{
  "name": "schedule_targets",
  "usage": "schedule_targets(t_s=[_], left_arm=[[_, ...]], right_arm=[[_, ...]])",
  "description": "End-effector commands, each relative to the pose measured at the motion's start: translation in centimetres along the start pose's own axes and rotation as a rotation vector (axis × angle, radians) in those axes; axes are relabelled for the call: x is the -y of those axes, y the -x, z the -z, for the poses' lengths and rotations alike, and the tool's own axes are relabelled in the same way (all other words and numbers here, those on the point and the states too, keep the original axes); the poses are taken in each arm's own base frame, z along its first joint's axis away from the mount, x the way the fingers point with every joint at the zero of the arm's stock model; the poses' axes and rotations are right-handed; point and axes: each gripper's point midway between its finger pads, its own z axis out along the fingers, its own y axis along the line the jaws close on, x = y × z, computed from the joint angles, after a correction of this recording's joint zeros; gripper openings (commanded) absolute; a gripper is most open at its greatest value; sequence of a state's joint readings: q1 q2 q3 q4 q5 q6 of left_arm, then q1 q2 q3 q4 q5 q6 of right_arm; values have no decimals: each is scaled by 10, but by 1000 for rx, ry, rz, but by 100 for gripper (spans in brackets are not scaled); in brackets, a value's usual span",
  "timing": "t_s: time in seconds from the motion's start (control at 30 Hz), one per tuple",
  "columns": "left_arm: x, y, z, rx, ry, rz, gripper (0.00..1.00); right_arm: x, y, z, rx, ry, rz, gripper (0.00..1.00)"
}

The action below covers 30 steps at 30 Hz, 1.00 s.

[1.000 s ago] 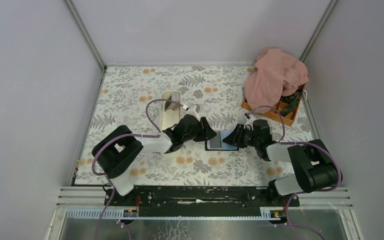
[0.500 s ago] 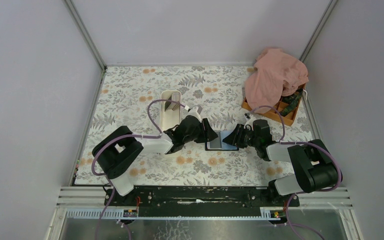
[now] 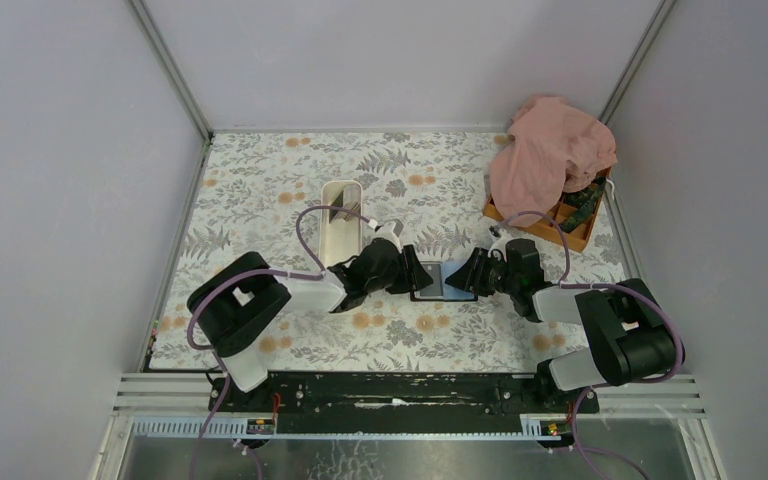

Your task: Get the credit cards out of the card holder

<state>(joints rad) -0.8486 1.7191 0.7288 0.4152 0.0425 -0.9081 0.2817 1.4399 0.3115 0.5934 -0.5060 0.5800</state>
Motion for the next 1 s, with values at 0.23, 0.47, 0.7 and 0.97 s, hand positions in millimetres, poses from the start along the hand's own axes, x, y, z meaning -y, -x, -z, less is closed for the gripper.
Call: schedule_targets(t_s=[0.23,0.47,0.7,0.97], left_arm=[[-3,-3,-2,8,-4,5,55],[-3,-4,-4,4,-5,4,55],[-4,-10,-6,-15,-7,9,55],[-6,-13,-4,-19,0,1,55]], right_arm=[[11,-1,1,-6,-64,21,41],[11,-2,0,-8,-64,22,41],[13,-3,0,-10,-68,20,41],[12,-2,0,-9,-66,22,41]])
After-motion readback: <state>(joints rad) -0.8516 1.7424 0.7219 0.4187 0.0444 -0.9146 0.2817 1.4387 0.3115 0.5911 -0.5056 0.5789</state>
